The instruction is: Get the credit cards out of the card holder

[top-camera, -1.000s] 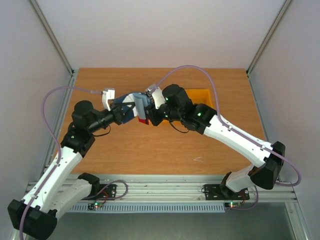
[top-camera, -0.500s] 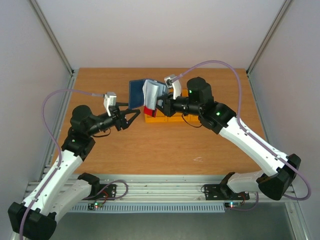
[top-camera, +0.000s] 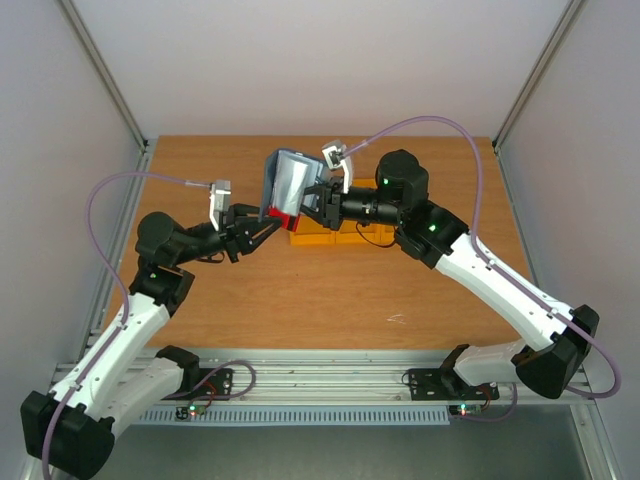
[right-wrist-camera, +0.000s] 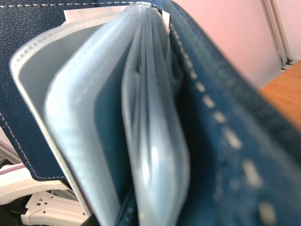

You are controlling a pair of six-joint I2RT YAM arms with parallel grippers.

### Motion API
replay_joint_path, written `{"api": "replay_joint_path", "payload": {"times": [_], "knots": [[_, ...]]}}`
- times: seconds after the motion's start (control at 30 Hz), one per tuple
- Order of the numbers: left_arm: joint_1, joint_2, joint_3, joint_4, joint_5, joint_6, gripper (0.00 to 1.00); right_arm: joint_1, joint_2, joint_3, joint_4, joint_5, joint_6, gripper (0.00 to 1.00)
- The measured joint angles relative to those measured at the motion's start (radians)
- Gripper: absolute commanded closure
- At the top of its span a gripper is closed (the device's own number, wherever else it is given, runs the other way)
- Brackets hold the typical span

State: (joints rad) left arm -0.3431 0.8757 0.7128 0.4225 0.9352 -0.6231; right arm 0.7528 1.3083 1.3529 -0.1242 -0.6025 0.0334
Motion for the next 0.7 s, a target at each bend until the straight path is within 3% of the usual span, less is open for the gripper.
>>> {"api": "replay_joint_path", "payload": {"times": [0.07, 0.1, 0.17, 0.4, 0.7], "knots": [[0.000, 0.000, 0.003, 0.008, 0.007, -0.003, 0.99, 0.000, 0.006, 0.000, 0.007, -0.010, 0.000, 0.99], [0.000, 0.000, 0.005, 0.014, 0.010, -0.014, 1.00, 0.000, 0.010, 0.000, 0.010, -0.018, 0.000, 0.99], [0.002, 0.000, 0.006, 0.018, 0.016, -0.027, 1.00, -0.001, 0.015, 0.002, 0.019, -0.028, -0.005, 0.98], [0.002, -0.005, 0.007, 0.016, 0.019, -0.040, 1.00, -0.002, 0.013, 0.003, 0.021, -0.033, -0.021, 0.80], [0.000, -0.006, 0.005, 0.000, 0.034, 0.012, 1.00, -0.002, -0.003, 0.015, -0.031, -0.017, -0.046, 0.77]]}}
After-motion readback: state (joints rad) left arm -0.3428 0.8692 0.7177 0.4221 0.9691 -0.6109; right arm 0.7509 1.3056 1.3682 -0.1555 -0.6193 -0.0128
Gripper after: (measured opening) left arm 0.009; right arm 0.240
